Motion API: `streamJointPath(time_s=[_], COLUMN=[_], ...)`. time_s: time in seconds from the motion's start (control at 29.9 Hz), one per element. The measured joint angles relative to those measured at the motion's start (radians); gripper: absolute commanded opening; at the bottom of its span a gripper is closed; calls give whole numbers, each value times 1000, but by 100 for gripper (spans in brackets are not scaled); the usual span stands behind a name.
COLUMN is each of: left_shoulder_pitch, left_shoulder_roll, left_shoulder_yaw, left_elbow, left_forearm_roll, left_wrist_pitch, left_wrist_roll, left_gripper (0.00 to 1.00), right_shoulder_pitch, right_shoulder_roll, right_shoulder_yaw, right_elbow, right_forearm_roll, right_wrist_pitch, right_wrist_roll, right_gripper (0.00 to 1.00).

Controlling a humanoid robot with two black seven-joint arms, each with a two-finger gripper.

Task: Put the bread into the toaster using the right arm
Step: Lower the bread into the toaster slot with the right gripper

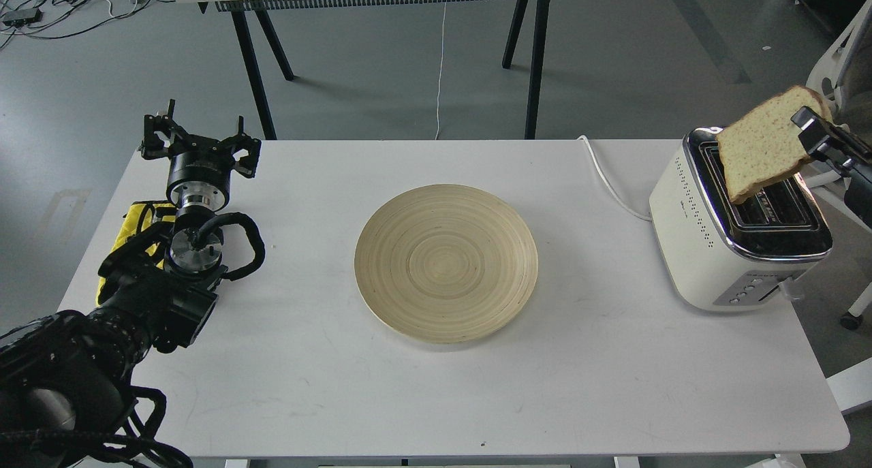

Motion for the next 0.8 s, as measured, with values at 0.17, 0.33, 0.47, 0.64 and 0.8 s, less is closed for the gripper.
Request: streamJointPath(time_s=[0.17, 0.33, 0.47, 0.64, 0.8], left_shoulder_pitch=[0, 0, 0, 0, 0], left_shoulder_roll=[0, 0, 0, 0, 0], left_shoulder_yaw=[0, 0, 0, 0, 0], left_elbow=[0, 0, 0, 0, 0], left_forearm_roll=[0, 0, 0, 0, 0], left_wrist_pitch=[0, 0, 0, 0, 0], left_wrist_roll=[0, 0, 0, 0, 0], left_gripper=[100, 100, 100, 100, 100], right_shoulder_pitch=[8, 10, 10, 9, 7], right_shoulder_roll=[-3, -4, -5, -11, -41], right_shoulder_yaw=[1, 1, 1, 2, 3], right_elbow=[0, 1, 1, 0, 0], right_forearm_roll=[0, 2, 2, 2, 2], right_wrist_pitch=[19, 22, 25, 35, 37], right_wrist_roll=[1, 2, 2, 2, 4], right_gripper=[11, 11, 11, 11, 11])
